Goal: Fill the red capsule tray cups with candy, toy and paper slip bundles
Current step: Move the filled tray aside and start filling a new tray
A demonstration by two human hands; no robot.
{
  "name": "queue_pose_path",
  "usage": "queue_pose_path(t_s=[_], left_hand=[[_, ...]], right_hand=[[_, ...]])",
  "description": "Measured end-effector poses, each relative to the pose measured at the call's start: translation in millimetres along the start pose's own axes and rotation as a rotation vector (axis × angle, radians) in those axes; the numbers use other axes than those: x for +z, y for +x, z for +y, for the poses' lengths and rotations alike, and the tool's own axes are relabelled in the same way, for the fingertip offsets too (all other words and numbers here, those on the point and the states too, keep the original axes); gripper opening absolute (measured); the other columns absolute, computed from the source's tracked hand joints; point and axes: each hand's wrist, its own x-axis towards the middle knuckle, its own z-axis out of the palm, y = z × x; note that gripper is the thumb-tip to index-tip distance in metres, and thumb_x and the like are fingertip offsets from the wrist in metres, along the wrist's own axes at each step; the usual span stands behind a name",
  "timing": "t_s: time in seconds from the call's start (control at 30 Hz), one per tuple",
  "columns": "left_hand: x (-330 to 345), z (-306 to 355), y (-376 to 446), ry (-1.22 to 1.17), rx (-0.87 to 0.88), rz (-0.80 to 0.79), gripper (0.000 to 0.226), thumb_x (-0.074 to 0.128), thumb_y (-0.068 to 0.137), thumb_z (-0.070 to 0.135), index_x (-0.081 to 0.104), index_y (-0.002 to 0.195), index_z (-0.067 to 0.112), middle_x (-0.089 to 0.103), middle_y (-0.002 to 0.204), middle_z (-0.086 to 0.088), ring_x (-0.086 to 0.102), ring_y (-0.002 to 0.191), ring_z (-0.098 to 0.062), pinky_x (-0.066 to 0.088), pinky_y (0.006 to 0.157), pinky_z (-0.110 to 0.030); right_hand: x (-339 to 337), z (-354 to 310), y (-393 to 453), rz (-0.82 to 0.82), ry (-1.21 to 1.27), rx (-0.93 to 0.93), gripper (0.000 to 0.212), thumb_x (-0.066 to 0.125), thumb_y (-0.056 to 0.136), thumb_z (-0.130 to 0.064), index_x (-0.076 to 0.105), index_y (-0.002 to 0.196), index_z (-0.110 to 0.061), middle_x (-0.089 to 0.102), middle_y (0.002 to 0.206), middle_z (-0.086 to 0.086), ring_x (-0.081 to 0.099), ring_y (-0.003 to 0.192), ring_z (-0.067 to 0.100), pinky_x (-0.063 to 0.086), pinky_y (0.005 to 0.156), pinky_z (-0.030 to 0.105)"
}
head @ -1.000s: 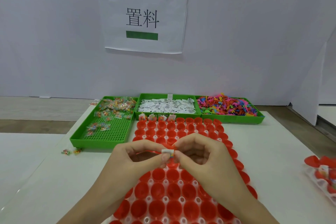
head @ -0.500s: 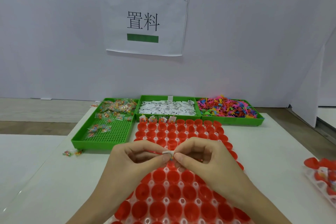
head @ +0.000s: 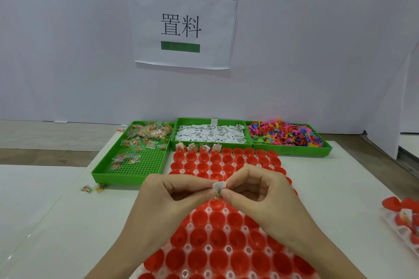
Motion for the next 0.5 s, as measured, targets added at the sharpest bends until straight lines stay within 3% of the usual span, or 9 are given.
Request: queue_pose_path(t_s=[0.2,0.33,0.5], left_hand=[[7,1,21,0.131,0.036,0.042,0.014,0.090,0.074,0.025,0.079,0.083,0.022,0.079,0.077,0.003,0.077,0.076,-0.012,0.060,0.073,-0.023],[12,-3,52,0.228,0.092,0.040,0.011,0.090,0.074,0.028,0.081,0.075,0.022,0.077,0.073,0.007,0.075,0.072,-0.008,0.060,0.070,-0.021],[20,-18,107,0.390,0.136,0.054,0.019,0.087,0.076,0.043,0.079,0.075,0.027,0.075,0.074,0.013,0.071,0.076,-0.001,0.058,0.073,-0.022]], right_hand=[[-13,-2,15,0.000,-0.050,0.001,0.024,0.082,0.084,-0.015,0.076,0.104,-0.028,0.078,0.092,-0.001,0.076,0.088,0.014,0.059,0.082,0.023],[-29,-8,41,-0.059,-0.143,0.018,0.010,0.080,0.087,-0.018,0.080,0.096,-0.023,0.079,0.090,-0.005,0.076,0.087,0.010,0.058,0.080,0.019],[-53,1,92,-0.053,-0.290,0.072,0.010,0.082,0.085,-0.023,0.080,0.095,-0.022,0.080,0.088,-0.007,0.075,0.087,0.005,0.058,0.082,0.018]])
